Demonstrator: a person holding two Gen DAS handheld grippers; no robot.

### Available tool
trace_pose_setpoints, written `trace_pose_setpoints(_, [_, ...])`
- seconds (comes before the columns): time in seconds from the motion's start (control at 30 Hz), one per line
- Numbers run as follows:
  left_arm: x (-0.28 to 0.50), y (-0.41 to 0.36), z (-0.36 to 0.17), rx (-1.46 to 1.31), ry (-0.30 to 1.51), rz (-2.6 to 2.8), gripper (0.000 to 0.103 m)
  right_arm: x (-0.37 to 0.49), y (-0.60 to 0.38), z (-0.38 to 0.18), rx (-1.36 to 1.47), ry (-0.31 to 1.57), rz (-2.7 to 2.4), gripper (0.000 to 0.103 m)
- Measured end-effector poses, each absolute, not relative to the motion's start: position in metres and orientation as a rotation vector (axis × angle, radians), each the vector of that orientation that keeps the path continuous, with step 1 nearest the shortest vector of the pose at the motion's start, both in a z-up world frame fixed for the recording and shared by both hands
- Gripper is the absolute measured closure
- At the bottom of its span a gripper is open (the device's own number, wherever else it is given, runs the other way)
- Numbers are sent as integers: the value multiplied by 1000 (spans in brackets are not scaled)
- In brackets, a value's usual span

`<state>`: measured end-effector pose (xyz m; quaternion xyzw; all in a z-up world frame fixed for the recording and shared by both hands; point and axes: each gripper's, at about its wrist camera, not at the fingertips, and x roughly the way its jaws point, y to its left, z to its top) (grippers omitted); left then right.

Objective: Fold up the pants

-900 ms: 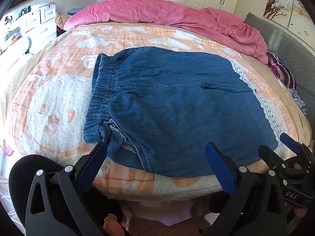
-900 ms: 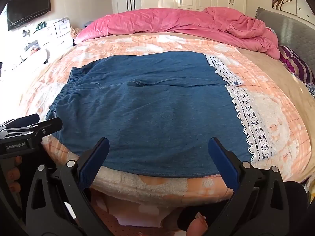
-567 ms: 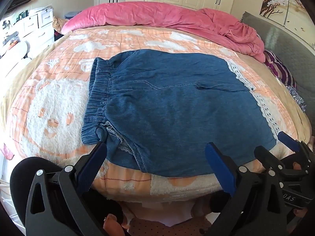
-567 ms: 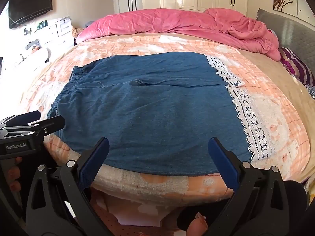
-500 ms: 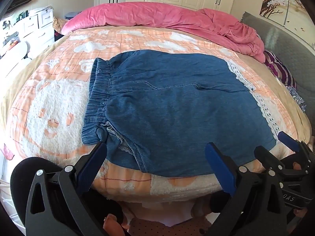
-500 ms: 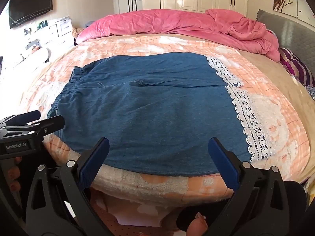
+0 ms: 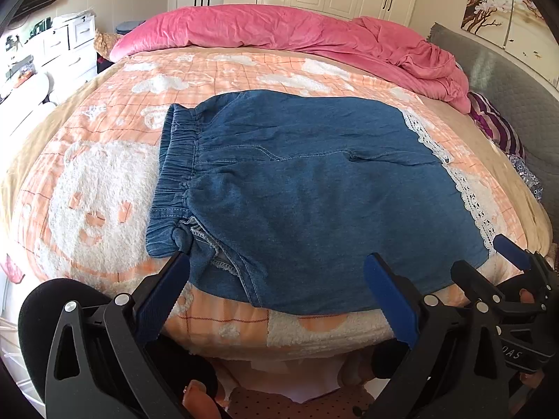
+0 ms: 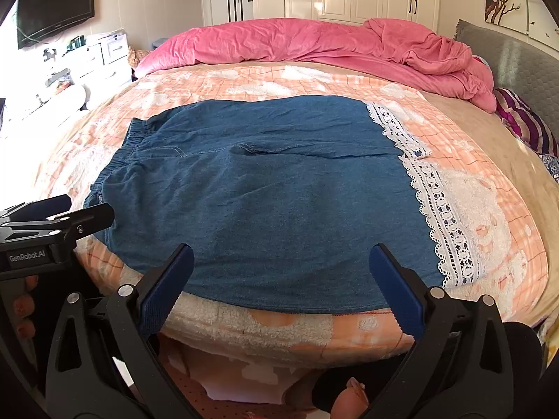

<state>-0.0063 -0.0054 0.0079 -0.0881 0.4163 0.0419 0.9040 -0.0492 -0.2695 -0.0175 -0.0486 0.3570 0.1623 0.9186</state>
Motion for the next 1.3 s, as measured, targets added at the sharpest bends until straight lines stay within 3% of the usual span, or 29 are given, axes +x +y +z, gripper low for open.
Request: trace_pose_setpoints(1.3, [-5, -5, 9, -179, 854, 79, 4, -49, -267, -19, -121, 733, 329, 8])
